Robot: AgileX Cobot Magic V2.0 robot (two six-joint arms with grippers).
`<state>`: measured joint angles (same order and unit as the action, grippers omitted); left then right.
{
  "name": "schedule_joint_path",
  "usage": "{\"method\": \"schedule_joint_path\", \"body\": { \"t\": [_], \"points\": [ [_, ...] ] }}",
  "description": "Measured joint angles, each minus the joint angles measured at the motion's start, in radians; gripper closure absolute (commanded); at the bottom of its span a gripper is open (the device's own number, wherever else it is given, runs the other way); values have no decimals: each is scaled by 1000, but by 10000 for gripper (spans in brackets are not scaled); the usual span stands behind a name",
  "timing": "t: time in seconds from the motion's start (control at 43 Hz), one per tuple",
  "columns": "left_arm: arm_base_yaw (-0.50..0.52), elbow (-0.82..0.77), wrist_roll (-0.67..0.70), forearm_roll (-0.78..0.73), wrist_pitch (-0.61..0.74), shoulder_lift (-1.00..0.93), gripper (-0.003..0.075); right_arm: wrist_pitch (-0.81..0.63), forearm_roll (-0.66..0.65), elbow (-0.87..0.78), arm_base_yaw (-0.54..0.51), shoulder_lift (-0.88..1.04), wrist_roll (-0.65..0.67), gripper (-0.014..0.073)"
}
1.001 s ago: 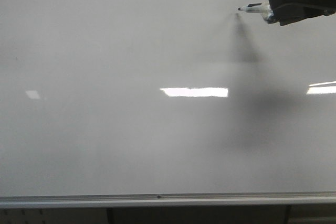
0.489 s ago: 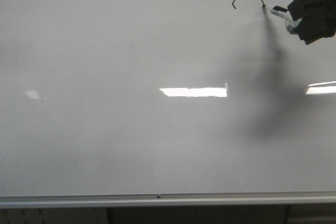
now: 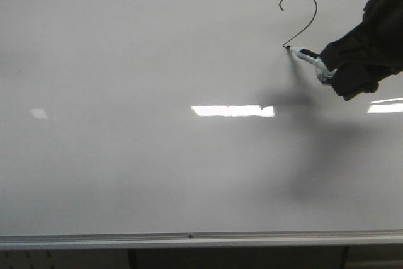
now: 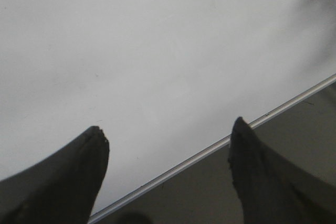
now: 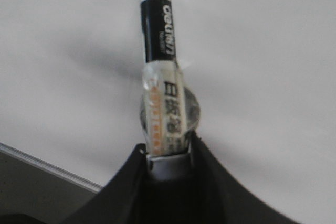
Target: Write number 2 on whiteboard
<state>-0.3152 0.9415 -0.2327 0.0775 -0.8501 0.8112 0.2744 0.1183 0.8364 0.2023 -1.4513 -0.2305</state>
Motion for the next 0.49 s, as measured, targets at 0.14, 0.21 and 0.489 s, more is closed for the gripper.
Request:
{"method": "schedule_joint_path", "body": {
  "t": [0.14,0.21,0.489],
  "points": [
    [0,0,0,0,0,0,246,45,2,0,-87,0,0,609],
    [0,0,0,0,2,0,246,55,2,0,-110,0,0,609],
    [1,0,-71,35,2,11,246,192,8,2,0,177,-35,609]
  ]
}}
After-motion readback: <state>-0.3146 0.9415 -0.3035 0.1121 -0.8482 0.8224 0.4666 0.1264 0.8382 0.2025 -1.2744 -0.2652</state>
